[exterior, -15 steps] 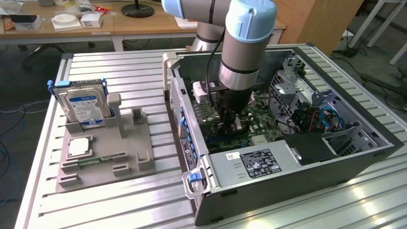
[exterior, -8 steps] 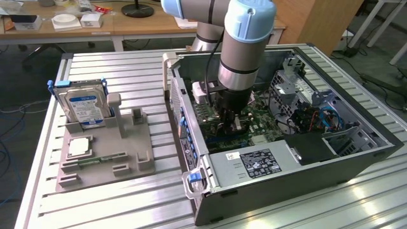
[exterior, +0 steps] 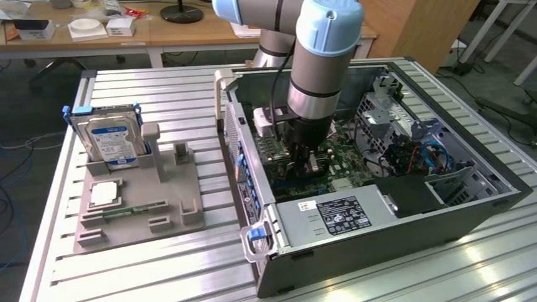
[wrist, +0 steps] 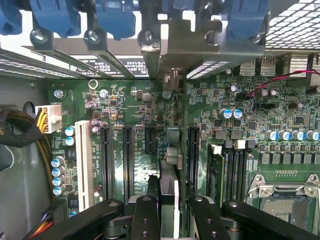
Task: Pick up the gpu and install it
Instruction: 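Insert the gpu into the slot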
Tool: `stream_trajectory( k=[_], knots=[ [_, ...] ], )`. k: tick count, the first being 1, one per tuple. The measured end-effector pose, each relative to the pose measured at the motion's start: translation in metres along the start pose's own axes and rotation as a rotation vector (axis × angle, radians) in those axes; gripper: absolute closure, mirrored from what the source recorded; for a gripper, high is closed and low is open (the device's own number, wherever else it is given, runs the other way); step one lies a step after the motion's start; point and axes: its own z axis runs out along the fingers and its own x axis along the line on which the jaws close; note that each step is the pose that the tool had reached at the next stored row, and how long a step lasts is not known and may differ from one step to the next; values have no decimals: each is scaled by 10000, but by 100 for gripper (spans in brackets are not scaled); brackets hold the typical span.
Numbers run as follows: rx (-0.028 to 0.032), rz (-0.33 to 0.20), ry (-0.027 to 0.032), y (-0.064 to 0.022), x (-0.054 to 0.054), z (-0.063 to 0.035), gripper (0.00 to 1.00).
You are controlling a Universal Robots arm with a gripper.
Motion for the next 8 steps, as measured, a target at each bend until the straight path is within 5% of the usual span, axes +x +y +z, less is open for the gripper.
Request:
stream_trajectory(
  k=[8],
  knots=[
    [7, -2, -2, 0, 0, 11, 73]
  ],
)
